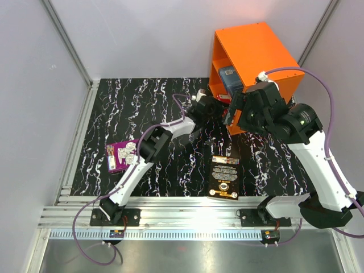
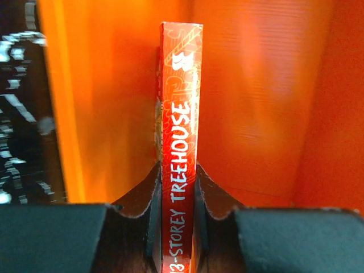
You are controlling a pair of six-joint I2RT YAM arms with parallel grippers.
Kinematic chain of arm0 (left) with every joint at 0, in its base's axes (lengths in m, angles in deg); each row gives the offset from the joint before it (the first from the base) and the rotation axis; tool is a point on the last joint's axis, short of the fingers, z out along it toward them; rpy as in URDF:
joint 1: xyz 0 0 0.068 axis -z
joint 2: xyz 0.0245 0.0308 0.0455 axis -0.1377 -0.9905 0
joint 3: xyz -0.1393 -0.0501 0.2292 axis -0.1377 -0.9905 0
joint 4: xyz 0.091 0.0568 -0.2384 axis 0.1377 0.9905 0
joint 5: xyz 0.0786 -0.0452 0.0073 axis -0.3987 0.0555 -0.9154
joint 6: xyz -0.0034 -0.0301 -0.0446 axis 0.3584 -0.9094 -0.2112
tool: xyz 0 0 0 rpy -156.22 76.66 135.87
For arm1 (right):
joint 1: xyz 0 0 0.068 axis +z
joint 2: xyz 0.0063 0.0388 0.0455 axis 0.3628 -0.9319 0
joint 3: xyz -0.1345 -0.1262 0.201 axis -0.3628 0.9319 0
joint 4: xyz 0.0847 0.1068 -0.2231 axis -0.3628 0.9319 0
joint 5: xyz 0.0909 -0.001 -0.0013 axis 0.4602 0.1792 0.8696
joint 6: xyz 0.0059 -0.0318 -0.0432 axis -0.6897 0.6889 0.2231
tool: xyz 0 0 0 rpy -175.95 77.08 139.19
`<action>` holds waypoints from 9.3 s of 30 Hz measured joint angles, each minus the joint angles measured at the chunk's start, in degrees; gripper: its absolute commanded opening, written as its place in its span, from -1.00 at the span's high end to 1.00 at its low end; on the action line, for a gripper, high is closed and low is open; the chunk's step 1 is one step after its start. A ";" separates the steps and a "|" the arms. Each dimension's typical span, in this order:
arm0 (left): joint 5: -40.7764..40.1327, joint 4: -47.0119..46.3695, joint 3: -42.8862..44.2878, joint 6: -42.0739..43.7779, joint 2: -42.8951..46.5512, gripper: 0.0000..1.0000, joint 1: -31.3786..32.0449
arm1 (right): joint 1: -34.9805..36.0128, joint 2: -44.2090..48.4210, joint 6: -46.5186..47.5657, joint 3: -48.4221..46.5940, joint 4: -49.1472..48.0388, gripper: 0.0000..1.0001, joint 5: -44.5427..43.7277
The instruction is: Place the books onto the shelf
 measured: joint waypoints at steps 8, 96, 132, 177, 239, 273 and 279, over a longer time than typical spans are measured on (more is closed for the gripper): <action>-0.48 1.38 -3.28 2.43 0.17 -0.52 -0.09 | -0.11 0.94 -0.22 2.75 0.02 -1.00 0.13; -4.87 51.91 -15.65 38.10 32.22 -0.97 -13.20 | 0.57 -11.13 5.66 29.57 -15.85 -0.99 27.63; -2.51 26.62 -86.44 11.19 74.97 -0.97 -19.76 | 0.17 -51.10 5.33 17.49 -45.29 0.19 45.57; 13.60 -38.58 -99.93 5.14 54.69 -0.98 -14.49 | 0.42 -29.79 0.11 29.66 -41.16 1.00 48.89; 25.31 20.20 -46.60 35.93 45.03 1.00 -7.72 | -5.92 12.09 4.96 28.55 -10.95 -0.99 18.47; 32.89 -11.06 -0.85 1.79 -2.62 1.00 -13.64 | -5.92 14.27 -4.55 19.96 -0.02 -1.00 3.91; 22.73 -11.45 -2.05 -2.10 -3.98 1.00 -9.16 | -5.92 13.88 -4.76 19.96 -0.02 -1.00 3.93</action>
